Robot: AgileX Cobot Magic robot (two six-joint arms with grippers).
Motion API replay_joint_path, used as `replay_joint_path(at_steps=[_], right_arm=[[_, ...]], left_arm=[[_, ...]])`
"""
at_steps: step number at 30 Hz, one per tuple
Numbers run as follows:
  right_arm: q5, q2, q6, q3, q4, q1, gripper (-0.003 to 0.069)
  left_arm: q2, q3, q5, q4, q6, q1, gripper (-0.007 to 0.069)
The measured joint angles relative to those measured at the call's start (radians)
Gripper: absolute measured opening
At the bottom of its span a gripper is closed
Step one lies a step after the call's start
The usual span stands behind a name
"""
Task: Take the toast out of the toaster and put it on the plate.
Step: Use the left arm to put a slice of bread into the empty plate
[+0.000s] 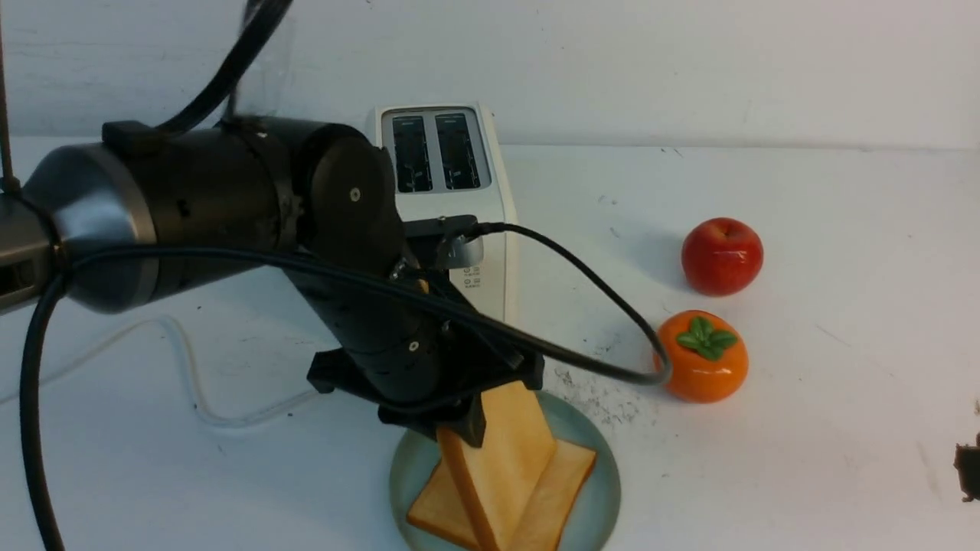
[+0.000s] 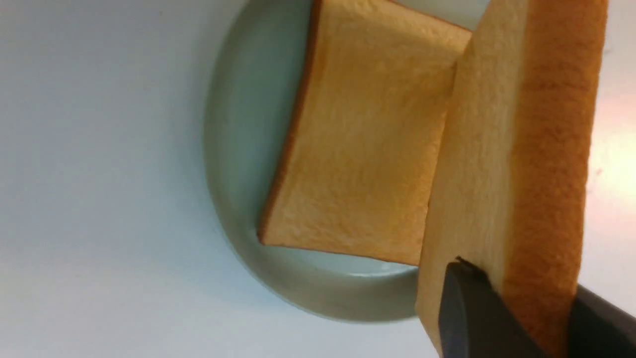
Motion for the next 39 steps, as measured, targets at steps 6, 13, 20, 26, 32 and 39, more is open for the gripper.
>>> replay_joint_path(at_steps=[6,13,20,26,32,39], right_arm=[[0.000,0.000,0.000,0.000,0.000,0.000,0.0117],[0.000,0.000,0.000,0.000,0.000,0.000,0.0117],[0.000,0.000,0.000,0.000,0.000,0.000,0.0117],[0.000,0.000,0.000,0.000,0.000,0.000,0.0120],[0.000,0.000,0.000,0.000,0.010,0.000,0.0124],[0.000,0.000,0.000,0.000,0.010,0.000,0.0126]], left_arm=[[0.000,-0.001,-0.013,-0.061,0.041,0.000,0.0101],[0.000,-0.011,-0.049,-0.115,0.045,0.000,0.0101],[-0.030,-0.029,-0.087,-0.119,0.047,0.000,0.0101],[-0.024,-0.029,-0.055,-0.105,0.047,0.000,0.0101],[0.065,-0.029,-0.066,-0.088,0.047,0.000,0.0101],[0.111,-0.035,-0.082,-0.026,0.029,0.000,0.0115]])
